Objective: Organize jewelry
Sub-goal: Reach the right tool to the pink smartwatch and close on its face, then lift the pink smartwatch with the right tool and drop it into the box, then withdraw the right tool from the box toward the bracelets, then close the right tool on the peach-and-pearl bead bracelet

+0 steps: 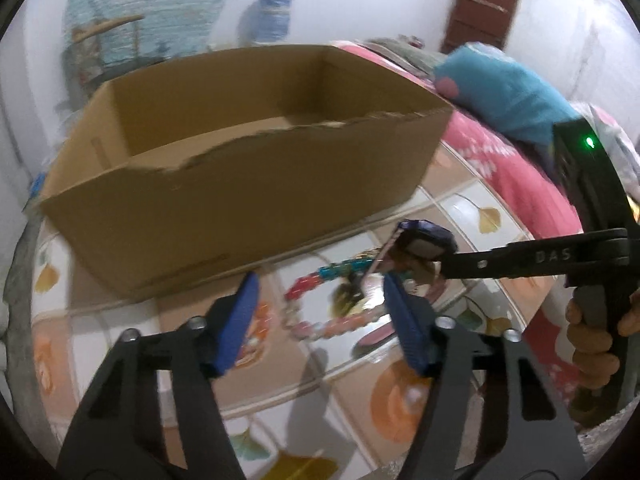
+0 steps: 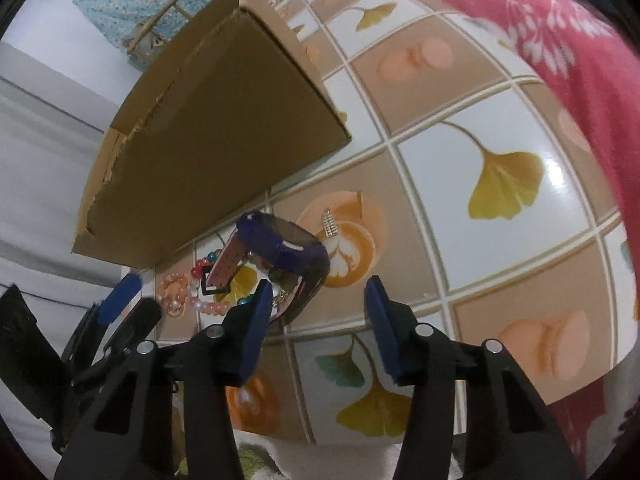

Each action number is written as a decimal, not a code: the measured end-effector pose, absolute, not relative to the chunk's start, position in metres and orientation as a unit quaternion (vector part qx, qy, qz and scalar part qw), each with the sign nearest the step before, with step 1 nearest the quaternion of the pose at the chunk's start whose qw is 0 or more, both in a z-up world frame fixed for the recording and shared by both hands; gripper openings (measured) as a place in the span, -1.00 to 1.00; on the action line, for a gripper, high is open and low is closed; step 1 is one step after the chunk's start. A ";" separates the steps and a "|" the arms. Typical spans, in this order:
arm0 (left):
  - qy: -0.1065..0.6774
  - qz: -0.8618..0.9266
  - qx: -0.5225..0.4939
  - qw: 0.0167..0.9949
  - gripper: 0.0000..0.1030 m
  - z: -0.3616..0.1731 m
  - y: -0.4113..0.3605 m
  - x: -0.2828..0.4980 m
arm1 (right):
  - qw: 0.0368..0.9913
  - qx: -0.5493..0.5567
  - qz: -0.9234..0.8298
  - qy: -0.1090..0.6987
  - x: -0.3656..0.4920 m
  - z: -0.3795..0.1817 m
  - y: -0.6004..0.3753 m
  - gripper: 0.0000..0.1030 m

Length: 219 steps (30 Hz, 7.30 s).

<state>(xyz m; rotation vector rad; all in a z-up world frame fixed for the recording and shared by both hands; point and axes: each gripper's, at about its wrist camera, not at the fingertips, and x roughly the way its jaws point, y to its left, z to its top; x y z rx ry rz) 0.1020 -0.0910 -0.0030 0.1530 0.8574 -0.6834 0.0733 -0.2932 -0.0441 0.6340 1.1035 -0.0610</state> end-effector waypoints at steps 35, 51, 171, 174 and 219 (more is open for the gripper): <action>0.364 -0.384 0.204 0.824 -0.95 0.012 -0.151 0.090 | 0.841 0.242 0.002 0.484 0.058 -0.009 -0.289 -0.88; 0.259 -0.367 0.247 0.859 -0.95 0.148 -0.075 0.109 | 0.850 -0.029 0.245 0.466 0.124 0.133 -0.206 -0.89; 0.468 -0.234 -0.007 0.852 -0.82 -0.048 -0.015 0.145 | 0.857 0.102 0.116 0.491 0.117 -0.021 -0.174 -0.32; 0.473 -0.227 -0.004 0.852 -0.82 -0.048 -0.009 0.143 | 0.856 0.102 0.120 0.493 0.116 -0.021 -0.171 -0.32; 0.508 -0.224 -0.026 0.831 -0.44 -0.045 0.030 0.122 | 0.821 0.009 0.194 0.537 0.128 -0.042 -0.083 -0.81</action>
